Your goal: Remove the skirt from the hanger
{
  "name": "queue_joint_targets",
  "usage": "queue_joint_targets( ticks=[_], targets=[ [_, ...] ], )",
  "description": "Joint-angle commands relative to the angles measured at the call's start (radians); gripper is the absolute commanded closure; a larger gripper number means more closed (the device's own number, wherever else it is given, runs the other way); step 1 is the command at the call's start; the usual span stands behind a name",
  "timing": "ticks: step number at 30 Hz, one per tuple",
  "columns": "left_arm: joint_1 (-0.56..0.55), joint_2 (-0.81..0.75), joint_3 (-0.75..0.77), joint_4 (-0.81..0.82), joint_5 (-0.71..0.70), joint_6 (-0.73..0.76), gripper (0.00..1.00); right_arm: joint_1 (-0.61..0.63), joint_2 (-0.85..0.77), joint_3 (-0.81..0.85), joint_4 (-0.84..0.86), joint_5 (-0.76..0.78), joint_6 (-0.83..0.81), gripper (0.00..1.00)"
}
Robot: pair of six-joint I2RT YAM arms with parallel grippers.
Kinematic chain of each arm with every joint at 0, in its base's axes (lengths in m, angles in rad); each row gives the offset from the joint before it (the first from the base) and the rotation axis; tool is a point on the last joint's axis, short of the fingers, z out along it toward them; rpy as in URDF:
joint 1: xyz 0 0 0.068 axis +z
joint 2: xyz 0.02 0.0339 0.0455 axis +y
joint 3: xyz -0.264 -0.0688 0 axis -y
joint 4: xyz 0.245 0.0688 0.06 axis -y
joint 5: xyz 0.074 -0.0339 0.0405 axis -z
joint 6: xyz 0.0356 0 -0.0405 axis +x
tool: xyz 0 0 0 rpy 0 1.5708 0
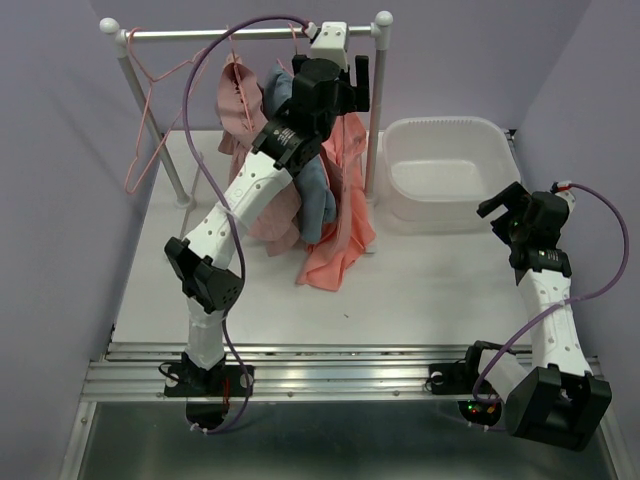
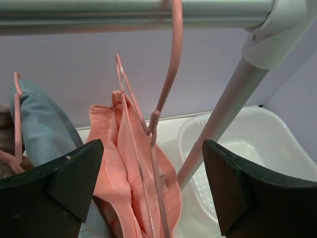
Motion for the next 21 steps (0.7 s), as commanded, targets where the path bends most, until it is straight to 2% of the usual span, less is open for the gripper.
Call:
queue_joint_targets(
  ticks=[1,4,5,7,8,10,11,13,14,17,21],
  targets=[
    [0.0,0.003,0.052,0.056,-0.023,0.02,0.1,-0.001,-0.011,-0.012,0.049,0.023,-0.019,0.0],
    [0.0,0.018,0.046,0.063,-0.025,0.024,0.15,-0.001,-0.012,-0.014,0.049,0.025,-0.017,0.0],
    [0.0,0.031,0.049,0.062,-0.026,0.024,0.21,-0.001,-0.009,-0.012,0.049,0.025,-0.017,0.0],
    [0.0,0.041,0.058,0.06,-0.031,0.021,0.28,-0.001,-0.011,-0.012,0.049,0.023,-0.019,0.0],
    [0.0,0.048,0.062,0.062,-0.042,0.018,0.43,-0.001,-0.009,-0.014,0.049,0.025,-0.019,0.0],
    [0.0,0.049,0.062,0.068,-0.045,0.018,0.56,-0.001,-0.011,-0.014,0.047,0.026,-0.019,0.0],
    [-0.002,0.048,0.063,0.069,-0.046,0.018,0.66,-0.001,-0.011,-0.014,0.049,0.028,-0.02,0.0],
    [-0.01,0.043,0.059,0.083,-0.058,0.017,0.77,-0.001,-0.008,-0.014,0.049,0.039,-0.022,0.0],
    [-0.013,0.04,0.055,0.089,-0.069,0.021,0.85,-0.001,-0.005,-0.012,0.049,0.042,-0.022,0.0],
    [-0.036,0.04,0.055,0.115,-0.152,0.053,1.0,-0.001,-0.002,-0.011,0.047,0.039,-0.022,0.0],
    [-0.051,0.035,0.057,0.164,-0.187,0.101,1.0,-0.001,-0.005,-0.009,0.047,0.039,-0.029,0.0]
  ],
)
